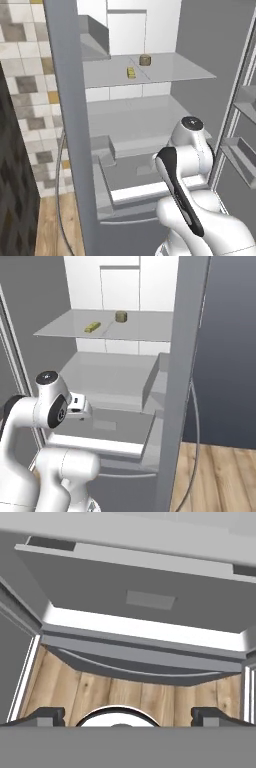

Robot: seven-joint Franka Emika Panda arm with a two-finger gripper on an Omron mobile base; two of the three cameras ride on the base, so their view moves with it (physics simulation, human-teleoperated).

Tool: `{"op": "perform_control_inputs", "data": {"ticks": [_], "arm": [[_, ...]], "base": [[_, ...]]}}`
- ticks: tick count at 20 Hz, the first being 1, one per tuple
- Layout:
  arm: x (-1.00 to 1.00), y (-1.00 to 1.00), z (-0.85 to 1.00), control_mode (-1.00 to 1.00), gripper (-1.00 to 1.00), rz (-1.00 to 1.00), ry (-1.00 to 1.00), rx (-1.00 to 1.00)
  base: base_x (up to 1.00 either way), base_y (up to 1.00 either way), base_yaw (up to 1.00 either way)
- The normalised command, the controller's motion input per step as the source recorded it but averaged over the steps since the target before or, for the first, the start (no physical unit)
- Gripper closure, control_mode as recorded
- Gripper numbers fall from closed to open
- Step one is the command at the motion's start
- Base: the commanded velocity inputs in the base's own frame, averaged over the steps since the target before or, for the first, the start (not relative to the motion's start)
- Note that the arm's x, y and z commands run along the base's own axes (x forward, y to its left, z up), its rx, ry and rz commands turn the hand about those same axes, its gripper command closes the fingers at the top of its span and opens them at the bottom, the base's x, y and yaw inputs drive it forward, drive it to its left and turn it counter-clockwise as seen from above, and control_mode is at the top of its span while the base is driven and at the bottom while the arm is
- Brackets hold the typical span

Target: Pick the egg and butter from the fridge and place them by the bowl for mixing.

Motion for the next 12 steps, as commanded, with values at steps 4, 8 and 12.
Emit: {"op": "perform_control_inputs", "data": {"ticks": [4,8,12], "arm": [[0.00,0.00,0.00,1.00,-1.00,0.00,0.00,0.00],[0.00,0.00,0.00,1.00,-1.00,0.00,0.00,0.00],[0.00,0.00,0.00,1.00,-1.00,0.00,0.00,0.00]], "base": [[0.62,0.16,0.06],[0.63,0.07,0.03],[0.53,0.05,0.01]]}}
